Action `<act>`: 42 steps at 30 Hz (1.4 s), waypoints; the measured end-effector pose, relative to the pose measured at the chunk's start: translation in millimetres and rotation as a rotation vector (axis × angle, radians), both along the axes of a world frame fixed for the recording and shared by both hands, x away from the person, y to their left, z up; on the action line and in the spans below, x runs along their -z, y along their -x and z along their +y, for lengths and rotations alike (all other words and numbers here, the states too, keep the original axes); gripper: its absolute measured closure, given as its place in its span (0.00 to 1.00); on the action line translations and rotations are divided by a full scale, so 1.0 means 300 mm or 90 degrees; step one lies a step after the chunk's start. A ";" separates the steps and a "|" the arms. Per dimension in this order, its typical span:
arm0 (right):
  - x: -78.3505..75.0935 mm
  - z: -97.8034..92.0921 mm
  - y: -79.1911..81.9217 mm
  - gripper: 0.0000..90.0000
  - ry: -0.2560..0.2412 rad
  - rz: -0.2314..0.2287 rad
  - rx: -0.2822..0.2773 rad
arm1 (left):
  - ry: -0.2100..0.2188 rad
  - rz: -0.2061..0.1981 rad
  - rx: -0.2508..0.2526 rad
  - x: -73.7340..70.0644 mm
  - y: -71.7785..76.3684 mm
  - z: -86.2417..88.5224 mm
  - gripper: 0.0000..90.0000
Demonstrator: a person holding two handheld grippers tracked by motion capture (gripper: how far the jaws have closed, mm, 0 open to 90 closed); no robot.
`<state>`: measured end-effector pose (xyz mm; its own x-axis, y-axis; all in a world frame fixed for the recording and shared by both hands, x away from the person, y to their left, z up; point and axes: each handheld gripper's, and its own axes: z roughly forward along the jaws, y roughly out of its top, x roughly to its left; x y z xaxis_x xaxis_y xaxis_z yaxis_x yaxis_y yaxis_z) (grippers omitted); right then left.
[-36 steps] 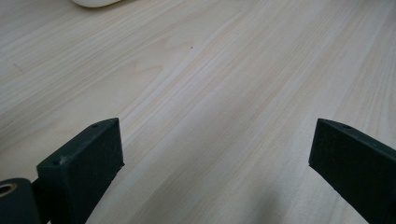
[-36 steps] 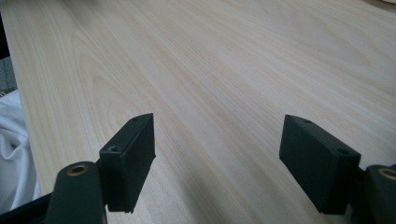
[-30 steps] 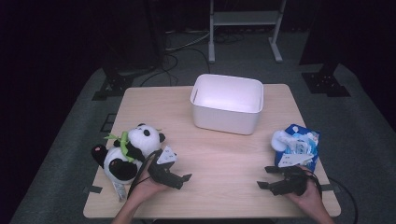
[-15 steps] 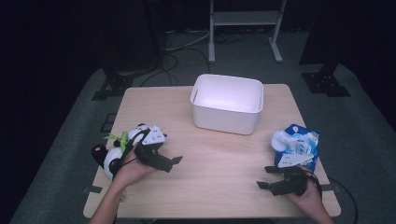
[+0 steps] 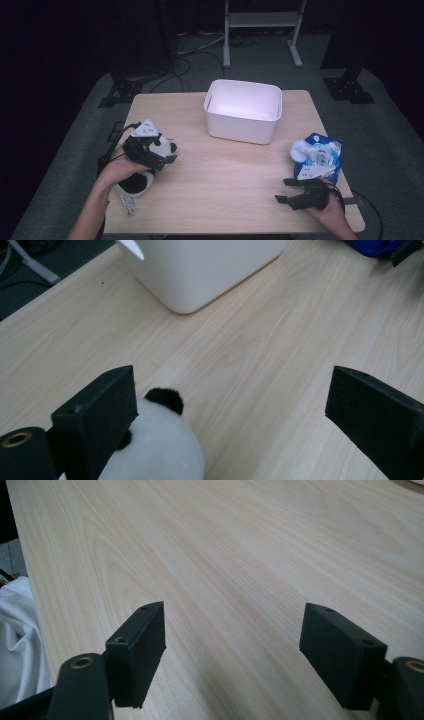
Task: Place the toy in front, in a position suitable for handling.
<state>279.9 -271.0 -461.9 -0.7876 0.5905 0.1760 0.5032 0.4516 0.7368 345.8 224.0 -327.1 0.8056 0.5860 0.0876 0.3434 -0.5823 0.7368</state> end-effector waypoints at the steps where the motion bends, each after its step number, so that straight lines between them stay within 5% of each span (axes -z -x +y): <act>1: -0.001 0.001 0.001 0.28 0.002 0.000 0.001 | 0.000 0.000 -0.005 -0.003 -0.002 0.009 0.08; 15: 0.001 0.016 0.002 0.28 0.016 -0.001 -0.009 | -0.021 0.023 -0.057 0.015 -0.054 0.133 0.19; 25: 0.003 0.020 0.004 0.28 0.015 0.001 -0.015 | -0.029 0.062 -0.095 0.053 -0.078 0.224 0.36; 36: 0.000 0.024 0.006 0.29 0.013 0.001 -0.022 | -0.064 0.087 -0.176 0.114 -0.103 0.298 0.30; 40: 0.000 0.023 0.008 0.29 0.013 0.003 -0.023 | -0.048 0.102 -0.184 0.129 -0.105 0.314 0.30; 42: 0.001 0.023 0.007 0.29 0.013 0.003 -0.023 | -0.047 0.119 -0.185 0.144 -0.105 0.318 0.38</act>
<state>277.8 -264.1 -462.1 -0.8078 0.5647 0.1690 0.4901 0.4842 0.7248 377.2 319.3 -370.3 0.6117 0.7911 0.0054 0.6278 -0.4896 0.6051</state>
